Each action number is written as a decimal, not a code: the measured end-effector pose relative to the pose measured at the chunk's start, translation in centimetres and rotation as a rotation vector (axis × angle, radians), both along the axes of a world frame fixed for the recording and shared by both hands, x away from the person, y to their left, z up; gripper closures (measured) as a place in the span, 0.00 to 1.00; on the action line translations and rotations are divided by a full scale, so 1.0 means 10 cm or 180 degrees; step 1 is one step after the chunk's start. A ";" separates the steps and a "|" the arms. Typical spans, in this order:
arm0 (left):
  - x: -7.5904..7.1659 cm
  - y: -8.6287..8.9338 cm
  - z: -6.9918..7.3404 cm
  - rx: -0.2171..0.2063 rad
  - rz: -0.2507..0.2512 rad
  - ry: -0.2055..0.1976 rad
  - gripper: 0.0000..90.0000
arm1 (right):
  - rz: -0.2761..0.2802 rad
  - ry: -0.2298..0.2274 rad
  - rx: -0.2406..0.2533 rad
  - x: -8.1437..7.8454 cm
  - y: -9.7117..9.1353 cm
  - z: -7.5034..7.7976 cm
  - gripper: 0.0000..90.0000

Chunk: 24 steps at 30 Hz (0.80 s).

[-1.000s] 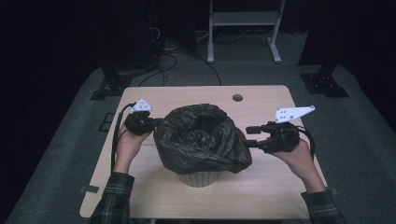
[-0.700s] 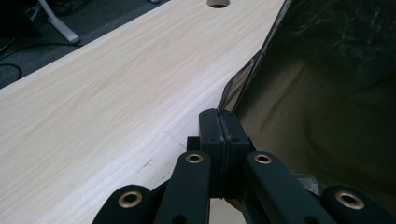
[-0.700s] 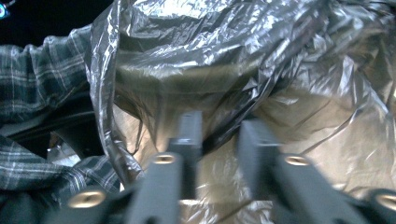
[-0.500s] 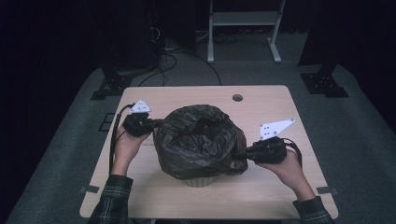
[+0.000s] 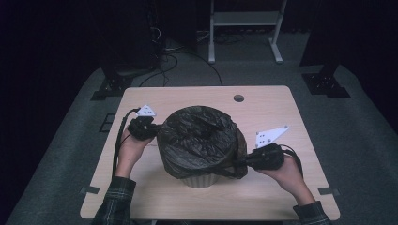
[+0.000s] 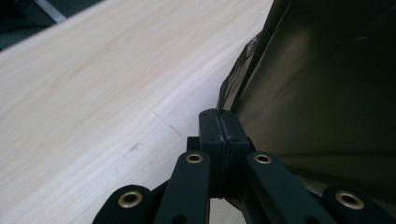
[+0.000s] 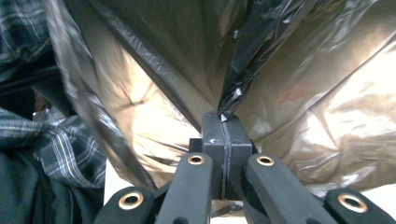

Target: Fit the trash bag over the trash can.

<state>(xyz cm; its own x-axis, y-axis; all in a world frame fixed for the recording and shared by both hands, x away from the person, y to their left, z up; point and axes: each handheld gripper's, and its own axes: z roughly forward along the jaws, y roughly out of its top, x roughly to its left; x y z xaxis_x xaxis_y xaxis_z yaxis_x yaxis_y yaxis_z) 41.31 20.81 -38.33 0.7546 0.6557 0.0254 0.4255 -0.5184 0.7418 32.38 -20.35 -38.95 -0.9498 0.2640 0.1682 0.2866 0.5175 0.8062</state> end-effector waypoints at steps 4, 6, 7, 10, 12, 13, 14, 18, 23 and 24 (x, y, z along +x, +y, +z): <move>-0.01 -0.01 -0.04 -0.0007 -0.0010 0.0026 1.00 | 0.0017 0.0027 -0.0076 -0.01 0.02 -0.07 1.00; -0.02 -0.01 -0.08 0.0012 -0.0015 0.0049 1.00 | 0.0012 0.0071 -0.0135 -0.02 0.02 -0.14 1.00; -0.02 -0.01 -0.08 0.0012 -0.0015 0.0049 1.00 | 0.0012 0.0071 -0.0135 -0.02 0.02 -0.14 1.00; -0.02 0.00 -0.12 0.0002 -0.0017 0.0064 1.00 | 0.0024 0.0109 -0.0160 -0.02 0.03 -0.22 1.00; -0.03 0.00 -0.14 0.0009 -0.0023 0.0083 1.00 | 0.0056 0.0114 -0.0194 -0.04 0.06 -0.25 1.00; -0.03 0.00 -0.14 0.0030 -0.0025 0.0086 1.00 | 0.0081 0.0099 -0.0217 -0.06 0.09 -0.27 1.00; -0.03 0.01 -0.15 0.0037 -0.0026 0.0088 1.00 | 0.0112 0.0092 -0.0250 -0.08 0.12 -0.28 1.00; -0.02 0.05 -0.19 0.0066 0.0020 0.0157 1.00 | 0.0165 0.0126 -0.0460 -0.14 0.23 -0.39 1.00; 0.01 0.09 -0.28 0.0039 0.0062 0.0226 1.00 | 0.0018 0.0187 -0.0574 -0.10 0.16 -0.53 1.00; 0.02 0.09 -0.29 0.0052 0.0055 0.0236 1.00 | -0.0002 0.0181 -0.0578 -0.08 0.14 -0.55 1.00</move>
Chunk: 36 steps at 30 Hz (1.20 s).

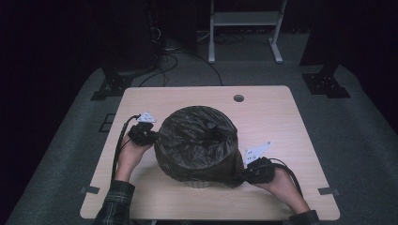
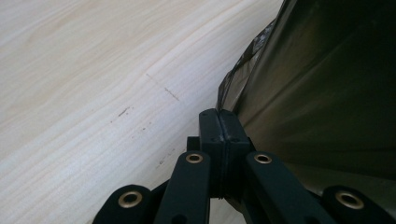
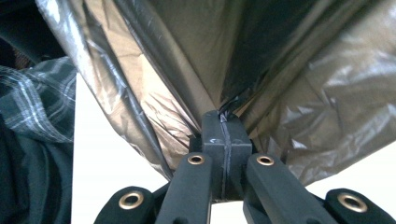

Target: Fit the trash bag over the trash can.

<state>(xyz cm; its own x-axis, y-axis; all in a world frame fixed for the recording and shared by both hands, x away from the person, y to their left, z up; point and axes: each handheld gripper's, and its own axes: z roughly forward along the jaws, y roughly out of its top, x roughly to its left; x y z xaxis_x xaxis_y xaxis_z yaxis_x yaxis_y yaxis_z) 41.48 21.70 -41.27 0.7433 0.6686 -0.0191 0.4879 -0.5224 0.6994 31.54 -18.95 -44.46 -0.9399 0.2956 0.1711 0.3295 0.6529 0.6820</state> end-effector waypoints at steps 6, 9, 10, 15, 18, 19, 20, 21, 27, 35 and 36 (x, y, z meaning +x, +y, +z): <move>0.04 -0.03 -0.10 0.0051 -0.0010 0.0081 1.00 | -0.0129 -0.0022 -0.0042 0.07 -0.08 -0.07 1.00; 0.04 -0.07 -0.16 0.0093 -0.0019 0.0106 1.00 | -0.0181 -0.0033 -0.0085 0.09 -0.10 -0.12 1.00; 0.04 -0.07 -0.17 0.0129 -0.0040 0.0114 1.00 | -0.0193 -0.0039 -0.0101 0.09 -0.11 -0.13 1.00; 0.04 -0.06 -0.22 0.0176 -0.0015 0.0140 1.00 | -0.0216 -0.0027 -0.0157 0.10 -0.12 -0.17 1.00; 0.04 -0.06 -0.25 0.0240 -0.0016 0.0146 1.00 | -0.0230 -0.0033 -0.0192 0.11 -0.12 -0.19 1.00; 0.04 -0.06 -0.26 0.0241 -0.0022 0.0152 1.00 | -0.0236 -0.0034 -0.0200 0.11 -0.13 -0.19 1.00; 0.05 -0.07 -0.28 0.0257 -0.0011 0.0163 1.00 | -0.0242 -0.0023 -0.0215 0.11 -0.13 -0.21 1.00; 0.05 -0.06 -0.29 0.0232 -0.0015 0.0174 1.00 | -0.0248 -0.0032 -0.0222 0.11 -0.14 -0.21 1.00; 0.03 -0.06 -0.24 0.0125 -0.0031 0.0126 0.95 | -0.0257 -0.0053 -0.0243 0.11 -0.14 -0.20 1.00; 0.00 0.04 0.08 -0.0325 -0.0006 -0.0044 0.58 | -0.0361 -0.0122 -0.0046 0.09 -0.20 -0.05 0.64; -0.01 0.06 0.12 -0.0333 0.0005 -0.0071 0.58 | -0.0361 -0.0122 -0.0046 0.09 -0.20 -0.05 0.64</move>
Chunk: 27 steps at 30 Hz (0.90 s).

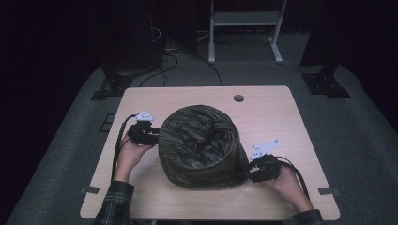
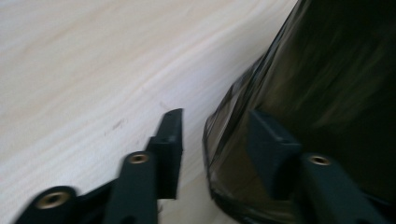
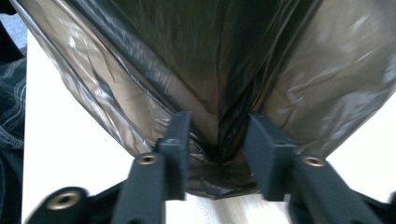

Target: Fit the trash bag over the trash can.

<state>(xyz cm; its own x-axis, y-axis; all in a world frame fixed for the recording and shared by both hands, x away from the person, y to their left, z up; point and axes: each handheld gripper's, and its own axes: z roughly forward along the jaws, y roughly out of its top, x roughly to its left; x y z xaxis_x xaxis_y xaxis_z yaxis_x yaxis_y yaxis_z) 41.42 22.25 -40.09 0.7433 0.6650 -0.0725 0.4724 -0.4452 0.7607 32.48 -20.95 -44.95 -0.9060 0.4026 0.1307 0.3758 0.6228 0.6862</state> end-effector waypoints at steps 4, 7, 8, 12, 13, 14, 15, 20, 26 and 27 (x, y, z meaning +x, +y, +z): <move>-0.03 0.04 0.13 -0.0022 0.0007 -0.0069 0.43 | -0.0044 -0.0072 0.0096 -0.01 -0.03 0.16 0.43; -0.09 0.08 0.19 -0.0031 -0.0016 -0.0057 0.32 | -0.0126 -0.0081 0.0225 -0.01 -0.07 0.29 0.26; -0.11 0.09 0.20 -0.0010 -0.0035 -0.0057 0.29 | -0.0121 -0.0079 0.0273 -0.02 -0.09 0.34 0.21; -0.20 0.14 0.19 0.0085 -0.0008 -0.0093 0.16 | -0.0098 -0.0227 0.0439 -0.04 -0.13 0.53 0.09; -0.20 0.14 0.19 0.0085 -0.0008 -0.0093 0.10 | -0.0086 -0.0264 0.0464 -0.05 -0.13 0.58 0.06; -0.22 0.17 0.18 0.0109 0.0006 -0.0084 0.10 | -0.0086 -0.0264 0.0464 -0.05 -0.13 0.58 0.06; -0.25 0.19 0.18 0.0114 0.0010 -0.0099 0.10 | -0.0101 -0.0313 0.0485 -0.05 -0.13 0.63 0.03; -0.40 0.33 0.19 0.0064 0.0060 -0.0137 0.02 | -0.0033 -0.0442 0.0605 -0.05 -0.11 0.88 0.03; -0.62 0.37 0.08 0.0311 -0.0059 -0.0139 0.00 | -0.0002 -0.0547 0.0610 -0.01 -0.05 1.09 0.02; -0.65 0.37 0.05 0.0303 -0.0093 -0.0120 0.00 | 0.0005 -0.0562 0.0599 -0.01 -0.03 1.12 0.02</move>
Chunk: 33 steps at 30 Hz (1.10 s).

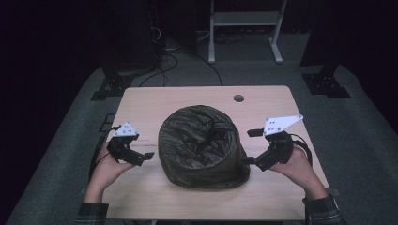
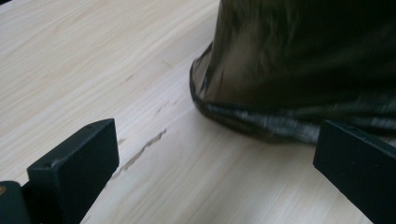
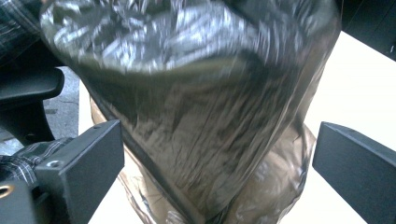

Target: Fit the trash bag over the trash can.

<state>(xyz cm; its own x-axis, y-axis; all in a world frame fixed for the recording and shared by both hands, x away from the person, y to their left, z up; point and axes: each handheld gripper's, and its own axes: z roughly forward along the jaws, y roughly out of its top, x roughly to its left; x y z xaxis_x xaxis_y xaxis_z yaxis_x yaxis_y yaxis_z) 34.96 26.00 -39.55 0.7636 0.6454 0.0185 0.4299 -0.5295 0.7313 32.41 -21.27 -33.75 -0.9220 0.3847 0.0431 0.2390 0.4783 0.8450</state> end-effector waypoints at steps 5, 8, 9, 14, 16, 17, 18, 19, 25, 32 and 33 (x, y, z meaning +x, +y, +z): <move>-0.13 0.00 -0.16 0.0067 -0.0124 0.0064 0.00 | 0.0039 -0.0055 0.0051 0.04 0.05 0.16 0.02; -0.19 -0.02 -0.24 0.0058 -0.0214 0.0092 0.00 | 0.0039 -0.0084 0.0048 0.06 0.07 0.22 0.02; -0.24 -0.05 -0.31 0.0107 -0.0315 0.0107 0.00 | 0.0045 -0.0100 0.0037 0.08 0.09 0.28 0.02; -0.33 -0.11 -0.44 0.0198 -0.0413 0.0136 0.00 | 0.0086 -0.0136 -0.0016 0.13 0.21 0.41 0.02; -0.39 -0.13 -0.51 0.0226 -0.0437 0.0133 0.00 | 0.0109 -0.0163 -0.0050 0.15 0.27 0.45 0.02; -0.39 -0.13 -0.51 0.0226 -0.0437 0.0133 0.00 | 0.0109 -0.0163 -0.0050 0.15 0.27 0.45 0.02; -0.41 -0.14 -0.54 0.0254 -0.0460 0.0136 0.00 | 0.0146 -0.0183 -0.0081 0.16 0.34 0.49 0.02; -0.42 -0.15 -0.58 0.0256 -0.0475 0.0152 0.00 | 0.0166 -0.0202 -0.0098 0.17 0.37 0.51 0.02; -0.45 -0.19 -0.79 0.0370 -0.0537 0.0253 0.00 | 0.0294 -0.0206 -0.0185 0.27 0.62 0.59 0.02; -0.46 -0.18 -0.83 0.0226 -0.0587 0.0181 0.00 | 0.0409 -0.0105 -0.0482 0.41 0.96 0.49 0.02; -0.46 -0.18 -0.83 0.0226 -0.0587 0.0181 0.00 | 0.0409 -0.0105 -0.0482 0.41 0.96 0.49 0.02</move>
<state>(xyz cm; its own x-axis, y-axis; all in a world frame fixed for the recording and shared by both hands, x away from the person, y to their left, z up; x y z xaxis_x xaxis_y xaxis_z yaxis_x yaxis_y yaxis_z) 30.31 24.21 -47.85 0.8699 0.4931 0.0124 0.3603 -0.6524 0.6668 36.54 -11.72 -28.83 -0.9640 0.2634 -0.0373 0.1412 0.6254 0.7674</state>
